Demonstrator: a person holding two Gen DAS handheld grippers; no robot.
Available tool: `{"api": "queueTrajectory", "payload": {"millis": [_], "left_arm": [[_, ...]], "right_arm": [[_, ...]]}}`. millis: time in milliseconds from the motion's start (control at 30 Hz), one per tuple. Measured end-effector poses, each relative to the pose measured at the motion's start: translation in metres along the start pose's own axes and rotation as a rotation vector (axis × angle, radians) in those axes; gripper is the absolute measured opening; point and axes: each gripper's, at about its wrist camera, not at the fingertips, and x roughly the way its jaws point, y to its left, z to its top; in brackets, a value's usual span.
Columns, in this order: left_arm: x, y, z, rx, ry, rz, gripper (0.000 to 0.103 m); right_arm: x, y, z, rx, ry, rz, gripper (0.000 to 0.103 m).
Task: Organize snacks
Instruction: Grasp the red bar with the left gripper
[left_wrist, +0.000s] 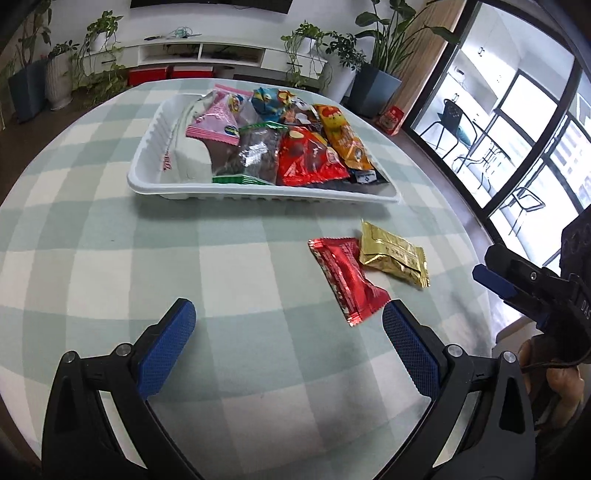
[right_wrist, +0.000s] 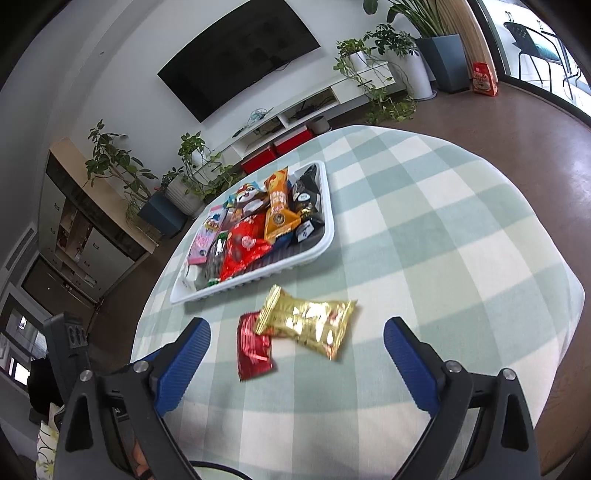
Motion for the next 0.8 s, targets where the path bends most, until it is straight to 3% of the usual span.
{"api": "queueTrajectory", "payload": {"millis": [300,567,800], "left_arm": [[0.026,-0.043,0.009,0.075,0.040,0.042,0.103],[0.071,-0.046,0.030,0.074,0.114,0.092,0.102],[0.086,-0.050,0.040,0.118,0.113,0.140,0.099]], "right_arm": [[-0.010,-0.002,-0.014,-0.018,-0.012,-0.004,0.097],[-0.010,-0.011,-0.014,0.007,-0.016,0.003,0.097],[-0.008,-0.013,-0.014,0.007,-0.019,0.004,0.097]]}}
